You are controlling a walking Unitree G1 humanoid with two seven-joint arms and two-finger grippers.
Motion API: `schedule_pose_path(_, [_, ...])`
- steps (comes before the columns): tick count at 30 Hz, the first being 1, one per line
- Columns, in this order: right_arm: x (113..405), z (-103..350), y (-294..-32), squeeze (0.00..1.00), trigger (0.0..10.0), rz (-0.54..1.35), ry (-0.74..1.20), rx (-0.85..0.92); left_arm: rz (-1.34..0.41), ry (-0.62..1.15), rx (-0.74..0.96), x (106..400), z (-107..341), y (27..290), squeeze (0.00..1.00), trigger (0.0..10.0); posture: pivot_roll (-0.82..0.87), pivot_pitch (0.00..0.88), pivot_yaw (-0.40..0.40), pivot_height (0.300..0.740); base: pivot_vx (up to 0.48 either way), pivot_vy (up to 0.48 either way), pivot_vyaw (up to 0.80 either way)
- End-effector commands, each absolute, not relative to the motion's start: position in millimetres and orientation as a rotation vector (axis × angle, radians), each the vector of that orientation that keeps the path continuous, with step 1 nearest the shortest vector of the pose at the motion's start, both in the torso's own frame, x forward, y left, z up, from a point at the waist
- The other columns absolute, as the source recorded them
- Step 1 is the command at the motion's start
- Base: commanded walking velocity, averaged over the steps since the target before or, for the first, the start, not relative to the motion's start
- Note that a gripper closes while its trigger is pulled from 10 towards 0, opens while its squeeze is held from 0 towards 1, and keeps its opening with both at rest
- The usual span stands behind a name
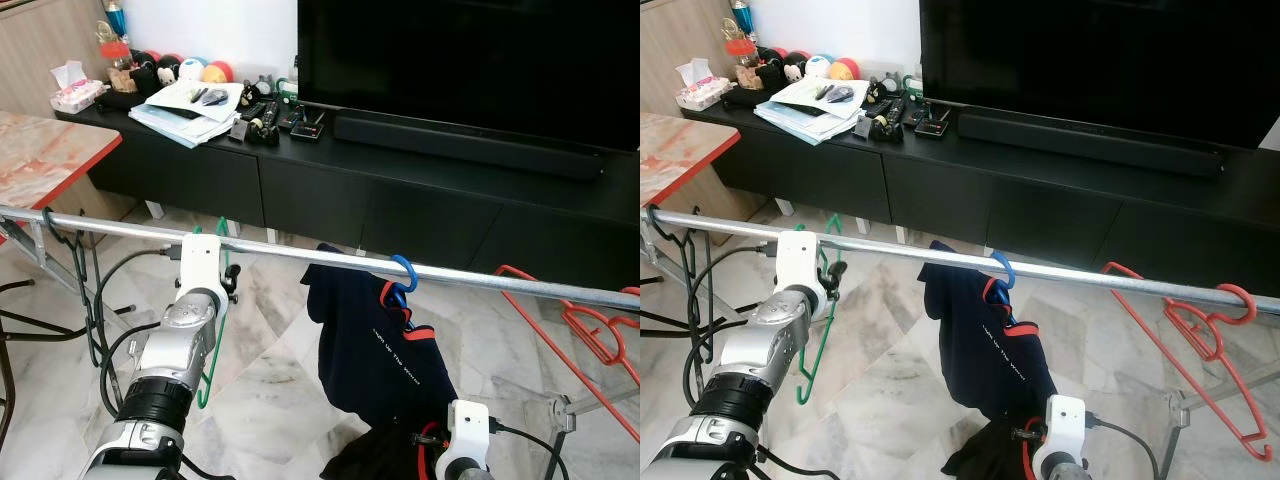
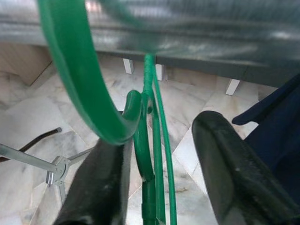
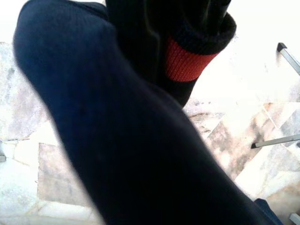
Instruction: Hang hanger
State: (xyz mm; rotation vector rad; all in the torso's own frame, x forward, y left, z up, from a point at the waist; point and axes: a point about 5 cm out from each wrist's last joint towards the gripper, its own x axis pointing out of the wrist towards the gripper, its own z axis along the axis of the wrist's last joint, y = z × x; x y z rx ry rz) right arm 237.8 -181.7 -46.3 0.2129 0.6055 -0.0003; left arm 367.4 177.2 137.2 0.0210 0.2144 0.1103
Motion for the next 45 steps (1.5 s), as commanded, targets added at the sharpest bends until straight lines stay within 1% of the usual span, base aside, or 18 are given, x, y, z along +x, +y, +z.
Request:
schedule_pose_path(1, [232.9,-49.8,-184.8,0.0,10.0,-0.012,0.628,0.219,0.131,0.215,0.038,368.7,138.3,182.5,0.0,0.0,0.04,0.13,-0.014,0.721,0.0,0.0,0.0])
schedule_pose_path(15, [228.3,-52.6,-187.0,0.0,10.0,-0.013,0.644,0.221,0.137,0.201,0.055,365.8,139.2,187.0,0.0,0.0,0.05,0.122,-0.019,0.721,0.0,0.0,0.0])
schedule_pose_path(24, [226.0,-55.0,-180.2,0.0,10.0,-0.008,0.653,0.221,0.13,0.2,0.058,366.1,140.6,185.6,0.0,0.0,0.05,0.118,-0.021,0.721,0.0,0.0,0.0])
schedule_pose_path(34, [230.7,-52.8,-173.7,0.0,10.0,0.001,0.644,0.22,0.132,0.225,0.07,360.2,132.9,186.5,0.0,0.0,0.04,0.112,-0.019,0.721,0.0,0.0,0.0])
schedule_pose_path(37, [230.5,-52.9,-173.7,0.0,10.0,0.0,0.644,0.219,0.138,0.188,0.047,357.3,134.3,190.6,0.0,0.0,0.03,0.104,-0.015,0.721,0.0,0.0,0.0])
schedule_pose_path(38, [230.4,-52.7,-175.4,0.0,10.0,-0.002,0.642,0.219,0.111,0.113,0.057,351.4,140.0,195.2,0.0,0.0,0.03,0.101,-0.014,0.721,0.0,0.0,0.0])
schedule_pose_path(39, [230.4,-52.7,-175.4,0.0,10.0,-0.002,0.642,0.219,0.111,0.113,0.057,351.4,140.0,195.2,0.0,0.0,0.03,0.101,-0.014,0.721,0.0,0.0,0.0])
schedule_pose_path(40, [230.2,-52.6,-177.1,0.0,10.0,-0.004,0.64,0.219,0.088,0.074,0.084,346.5,143.0,197.7,0.0,0.0,0.03,0.1,-0.013,0.721,0.0,0.0,0.0])
schedule_pose_path(45, [228.1,-52.9,-184.7,0.0,10.0,-0.011,0.641,0.215,0.012,0.054,0.158,328.9,137.7,209.1,0.0,0.0,0.04,0.093,-0.016,0.721,0.0,0.0,0.0])
